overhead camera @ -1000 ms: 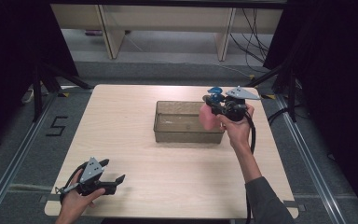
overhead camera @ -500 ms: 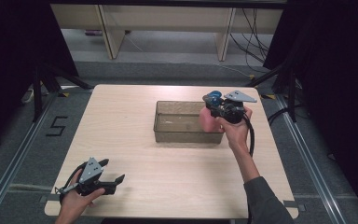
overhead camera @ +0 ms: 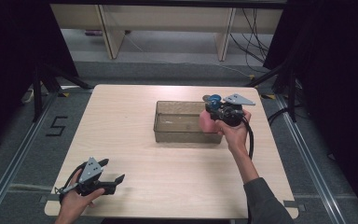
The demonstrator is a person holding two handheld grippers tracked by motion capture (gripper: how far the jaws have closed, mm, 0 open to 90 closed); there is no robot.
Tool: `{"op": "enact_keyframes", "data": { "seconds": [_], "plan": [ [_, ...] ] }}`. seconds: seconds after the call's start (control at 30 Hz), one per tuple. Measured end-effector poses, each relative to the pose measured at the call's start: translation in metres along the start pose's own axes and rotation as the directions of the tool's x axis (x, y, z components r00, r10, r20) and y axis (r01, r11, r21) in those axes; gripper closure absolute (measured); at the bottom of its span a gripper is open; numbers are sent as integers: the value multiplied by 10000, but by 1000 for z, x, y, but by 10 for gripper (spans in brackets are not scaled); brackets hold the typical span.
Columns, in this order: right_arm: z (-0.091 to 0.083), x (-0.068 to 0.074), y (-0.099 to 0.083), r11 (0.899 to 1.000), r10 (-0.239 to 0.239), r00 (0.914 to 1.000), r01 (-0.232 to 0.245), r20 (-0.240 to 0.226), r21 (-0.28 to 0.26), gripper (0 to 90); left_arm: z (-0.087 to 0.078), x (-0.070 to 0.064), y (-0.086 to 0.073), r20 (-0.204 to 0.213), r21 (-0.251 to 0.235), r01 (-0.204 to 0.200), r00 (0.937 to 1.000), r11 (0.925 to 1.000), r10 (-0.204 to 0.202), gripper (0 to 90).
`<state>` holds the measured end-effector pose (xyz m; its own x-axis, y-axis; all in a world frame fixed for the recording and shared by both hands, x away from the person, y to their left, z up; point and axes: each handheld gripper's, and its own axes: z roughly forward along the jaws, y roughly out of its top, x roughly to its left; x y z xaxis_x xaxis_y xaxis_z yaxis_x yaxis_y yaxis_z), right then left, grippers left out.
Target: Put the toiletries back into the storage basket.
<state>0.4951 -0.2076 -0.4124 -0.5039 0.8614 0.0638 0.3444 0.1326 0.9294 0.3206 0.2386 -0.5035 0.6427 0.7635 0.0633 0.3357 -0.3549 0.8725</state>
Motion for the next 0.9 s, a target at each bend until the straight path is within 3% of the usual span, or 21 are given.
{"op": "enact_keyframes", "data": {
  "seconds": [0.1,0.17,0.2,0.23,0.27,0.33,0.4,0.43,0.5,0.53,0.57,0.6,0.63,0.73,0.77,0.87,0.9],
  "plan": [
    [1,-2,-2,9999,-104,9999,104,-49,0,534,1,1,0,-8,-71,-106,9999,9999,106,149],
    [1,-3,-4,9997,-244,9996,245,156,-87,534,1,-1,0,18,-73,64,10000,10000,-64,149],
    [1,-2,-5,10000,-53,10000,53,12,31,534,0,0,0,-14,0,-2,10000,10000,2,149],
    [1,-1,-6,9999,96,9998,-97,173,66,534,1,1,0,-27,-81,-21,10000,10000,21,149],
    [2,-4,-7,9998,-182,9997,181,132,34,534,1,1,1,-19,-86,-68,10000,9999,68,149],
    [2,-2,-9,9997,132,9998,-135,117,204,534,0,0,0,1,-15,-26,10000,10000,26,149],
    [3,-4,-10,9997,-169,9997,166,167,197,534,1,1,0,-22,-44,-1,10000,10000,0,149],
    [3,-3,-10,9996,2,10000,-4,65,272,534,1,1,1,-17,-88,-48,10000,9999,48,149],
    [4,-4,-12,9998,-100,9999,99,99,176,534,0,0,0,5,-13,-27,10000,10000,27,148],
    [3,-2,-13,9996,145,9998,-149,154,243,534,0,0,0,9,-12,-8,10000,10000,8,149],
    [3,-2,-13,9997,60,9999,-63,136,225,534,1,0,0,-5,-28,-4,10000,10000,4,148],
    [3,-4,-13,9992,-313,9992,306,268,268,534,2,0,0,13,-163,35,10000,9999,-35,149],
    [3,-2,-13,9996,-28,9999,24,157,270,534,2,0,0,27,-155,-2,10000,9999,3,149],
    [3,-2,-15,9995,-51,9998,45,182,312,534,1,0,0,26,-21,-5,10000,10000,5,149],
    [3,-4,-15,9991,-314,9992,308,237,284,534,1,0,0,6,-33,-5,10000,10000,5,149],
    [3,-3,-17,9995,-68,9999,64,130,308,534,0,0,0,2,-39,-40,10000,10000,40,149],
    [2,-4,-17,9991,-200,9996,192,193,385,534,0,0,0,-22,-4,-25,10000,10000,25,149]
  ]
}}
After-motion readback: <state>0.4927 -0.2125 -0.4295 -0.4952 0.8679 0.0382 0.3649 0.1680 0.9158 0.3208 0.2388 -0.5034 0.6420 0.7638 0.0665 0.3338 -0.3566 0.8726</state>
